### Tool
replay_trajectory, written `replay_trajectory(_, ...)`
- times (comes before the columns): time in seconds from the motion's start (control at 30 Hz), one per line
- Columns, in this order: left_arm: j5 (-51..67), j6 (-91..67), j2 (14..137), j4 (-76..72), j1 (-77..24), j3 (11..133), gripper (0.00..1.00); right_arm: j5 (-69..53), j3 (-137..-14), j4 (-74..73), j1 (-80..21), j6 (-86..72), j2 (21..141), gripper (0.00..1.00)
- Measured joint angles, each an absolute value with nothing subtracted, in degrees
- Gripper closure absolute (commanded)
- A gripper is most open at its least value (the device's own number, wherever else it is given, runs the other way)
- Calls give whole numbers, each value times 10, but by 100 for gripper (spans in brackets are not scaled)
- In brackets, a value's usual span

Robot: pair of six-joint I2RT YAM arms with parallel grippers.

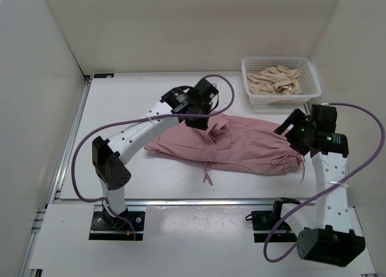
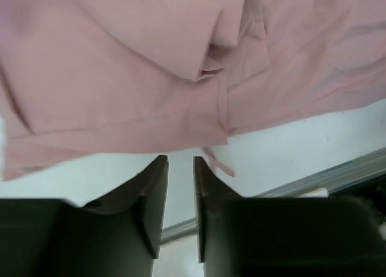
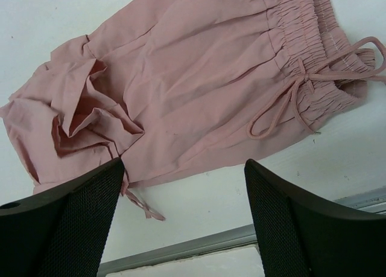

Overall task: Fold and stack the trousers
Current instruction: Fold the trousers

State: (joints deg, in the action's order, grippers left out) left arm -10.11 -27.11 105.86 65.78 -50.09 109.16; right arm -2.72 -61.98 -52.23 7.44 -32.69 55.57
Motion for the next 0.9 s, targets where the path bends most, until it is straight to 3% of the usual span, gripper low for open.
replay_trajectory(0.07,-115,-269,1054,661,-494,1119,84,-25,-620,-522,74,-326,548,15)
replay_trajectory(0.27,-130,-278,1096,677,-493,1171,90,-15,-620,-526,75,-326,545,15)
replay_trajectory(0.3,-130,-281,1114,680,-493,1181,84,-14,-620,-526,75,-325,545,15)
replay_trajectory(0.4,-130,-285,1167,689,-493,1211,17,-12,-620,-527,75,-323,545,15)
replay_trajectory(0.47,-127,-295,1207,693,-493,1239,5,-12,-620,-527,75,-322,545,15)
replay_trajectory(0.6,-123,-307,1275,691,-492,1298,13,-12,-620,-527,75,-317,545,13)
replay_trajectory(0.77,-130,-326,1315,690,-493,1321,35,-12,-620,-532,75,-309,545,13)
replay_trajectory(0.9,-151,-336,1320,690,-493,1320,35,-12,-620,-538,75,-305,545,12)
